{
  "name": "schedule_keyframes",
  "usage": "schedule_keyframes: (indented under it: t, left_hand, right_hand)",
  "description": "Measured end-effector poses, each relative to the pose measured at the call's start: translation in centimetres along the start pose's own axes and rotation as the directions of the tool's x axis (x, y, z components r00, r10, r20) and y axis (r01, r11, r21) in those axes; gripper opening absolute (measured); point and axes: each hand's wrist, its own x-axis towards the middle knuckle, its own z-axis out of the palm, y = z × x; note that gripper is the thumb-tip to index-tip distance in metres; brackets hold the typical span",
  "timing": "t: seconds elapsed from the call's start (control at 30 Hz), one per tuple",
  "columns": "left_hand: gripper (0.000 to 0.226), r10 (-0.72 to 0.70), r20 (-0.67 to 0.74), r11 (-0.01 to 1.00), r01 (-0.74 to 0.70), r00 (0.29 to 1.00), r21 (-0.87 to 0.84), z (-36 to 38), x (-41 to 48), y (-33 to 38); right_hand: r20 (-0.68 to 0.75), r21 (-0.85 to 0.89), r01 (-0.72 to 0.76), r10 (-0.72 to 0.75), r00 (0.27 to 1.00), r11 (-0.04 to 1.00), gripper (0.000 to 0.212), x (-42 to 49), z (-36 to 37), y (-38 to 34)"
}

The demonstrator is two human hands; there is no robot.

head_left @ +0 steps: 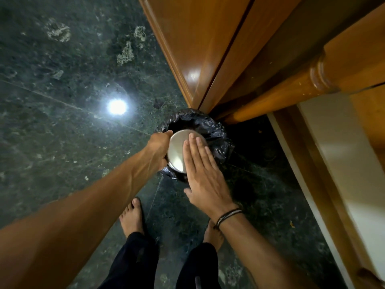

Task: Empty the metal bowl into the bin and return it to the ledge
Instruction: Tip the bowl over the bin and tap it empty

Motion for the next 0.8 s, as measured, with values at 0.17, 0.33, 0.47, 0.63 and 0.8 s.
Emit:
schedule_keyframes:
  t: [0.17,0.33,0.47,0.63,0.8]
  left_hand:
    - [0.042,0.002,-0.015,1.0,-0.002,1.0,-0.004,0.0,-0.1,-0.3]
    - [0.039,-0.01,0.002,1.0,0.01,1.0,-0.026,0.2,-0.5,-0.3]
    - [0.046,-0.028,0.002,0.998,0.028,1.0,-0.057,0.0,0.2,-0.4]
    - [0.041,-0.029,0.005,0.993,0.029,1.0,-0.113,-0.1,-0.7,-0.2]
    - [0.04,-0.027,0.029,0.991,0.03,0.999,-0.127,-0.2,-0.7,-0.3]
  right_hand:
    - [-0.011,0.016,0.013,-0.013,1.0,1.0,0.125,0.0,0.1,-0.6]
    - [-0.028,-0.004,0.055,-0.055,0.998,0.998,0.121,0.3,0.1,-0.7]
    - [-0.033,-0.014,0.063,-0.063,0.997,0.998,0.114,0.6,0.4,-0.3]
    - [-0.075,-0.006,0.051,-0.052,0.996,0.999,0.108,0.1,0.0,0.2]
    - [-0.006,0.014,-0.023,0.023,1.0,1.0,0.124,-1.3,0.6,0.6]
